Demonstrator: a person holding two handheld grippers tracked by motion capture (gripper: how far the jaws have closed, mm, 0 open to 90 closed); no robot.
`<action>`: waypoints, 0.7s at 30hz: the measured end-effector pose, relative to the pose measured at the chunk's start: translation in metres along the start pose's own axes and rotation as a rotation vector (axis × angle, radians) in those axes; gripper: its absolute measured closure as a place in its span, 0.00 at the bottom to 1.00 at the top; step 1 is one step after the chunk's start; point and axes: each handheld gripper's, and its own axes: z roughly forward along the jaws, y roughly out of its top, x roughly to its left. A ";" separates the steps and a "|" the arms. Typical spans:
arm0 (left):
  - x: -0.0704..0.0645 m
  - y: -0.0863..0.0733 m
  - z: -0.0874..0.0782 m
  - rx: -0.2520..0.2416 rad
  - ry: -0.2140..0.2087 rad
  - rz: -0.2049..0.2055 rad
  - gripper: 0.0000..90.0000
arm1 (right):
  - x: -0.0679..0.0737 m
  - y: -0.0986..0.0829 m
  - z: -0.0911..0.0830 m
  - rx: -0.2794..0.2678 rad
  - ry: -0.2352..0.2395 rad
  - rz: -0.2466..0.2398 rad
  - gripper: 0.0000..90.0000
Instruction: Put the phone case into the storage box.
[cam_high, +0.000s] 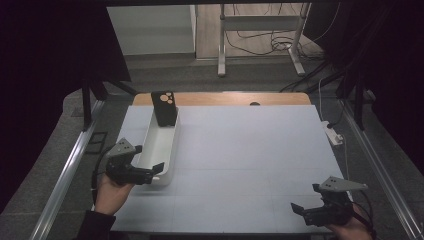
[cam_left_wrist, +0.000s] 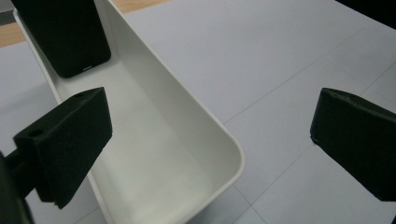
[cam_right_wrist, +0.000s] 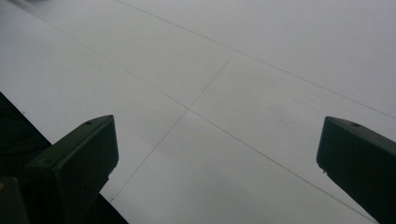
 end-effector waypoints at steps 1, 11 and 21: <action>-0.001 -0.001 -0.001 -0.001 -0.001 0.000 0.00 | 0.000 0.000 0.000 0.000 0.000 -0.001 0.00; -0.004 -0.013 -0.012 -0.015 -0.002 -0.018 0.00 | 0.000 0.000 0.000 0.002 -0.003 0.000 0.00; -0.007 -0.023 -0.021 -0.023 0.003 -0.026 0.00 | 0.001 0.000 0.000 0.000 -0.007 0.000 0.00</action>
